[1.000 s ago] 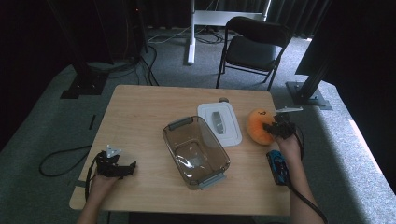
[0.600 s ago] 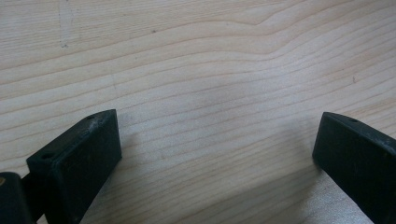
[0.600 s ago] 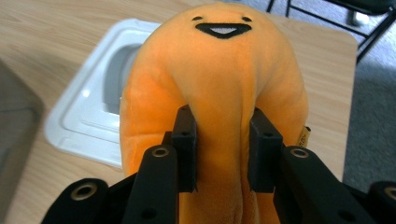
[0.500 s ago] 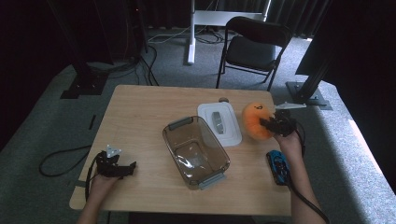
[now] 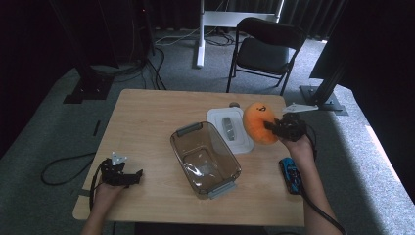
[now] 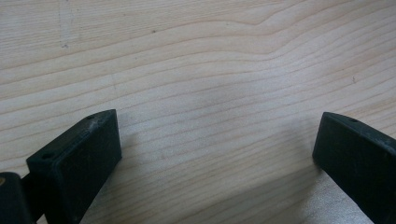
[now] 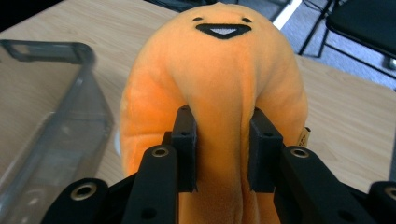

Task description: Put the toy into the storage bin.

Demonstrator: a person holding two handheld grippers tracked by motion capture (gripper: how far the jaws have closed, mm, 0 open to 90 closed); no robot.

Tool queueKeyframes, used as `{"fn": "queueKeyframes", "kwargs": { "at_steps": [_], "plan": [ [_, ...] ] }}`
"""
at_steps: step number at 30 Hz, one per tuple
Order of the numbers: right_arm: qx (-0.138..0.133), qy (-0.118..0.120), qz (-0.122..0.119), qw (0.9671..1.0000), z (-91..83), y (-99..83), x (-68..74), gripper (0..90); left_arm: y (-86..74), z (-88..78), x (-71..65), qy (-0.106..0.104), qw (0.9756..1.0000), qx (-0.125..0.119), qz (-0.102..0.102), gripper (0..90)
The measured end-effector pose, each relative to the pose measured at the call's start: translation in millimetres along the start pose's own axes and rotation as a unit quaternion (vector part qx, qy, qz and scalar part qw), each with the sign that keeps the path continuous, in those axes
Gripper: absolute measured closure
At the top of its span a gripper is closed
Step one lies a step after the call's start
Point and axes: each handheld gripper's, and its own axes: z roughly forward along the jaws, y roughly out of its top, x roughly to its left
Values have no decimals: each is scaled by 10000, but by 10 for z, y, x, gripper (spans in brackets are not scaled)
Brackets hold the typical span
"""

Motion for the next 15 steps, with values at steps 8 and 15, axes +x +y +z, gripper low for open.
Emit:
{"fn": "queueKeyframes", "kwargs": {
  "at_steps": [8, 15],
  "plan": [
    [-85, 371, -294, 9988, -12, 125, 276, 690, 0, 1, -1, 0, 10000, -7, -6, 15],
    [-240, 732, -614, 9951, -31, 252, 571, 689, 0, 1, -1, 0, 10000, -7, -9, 15]
  ]
}}
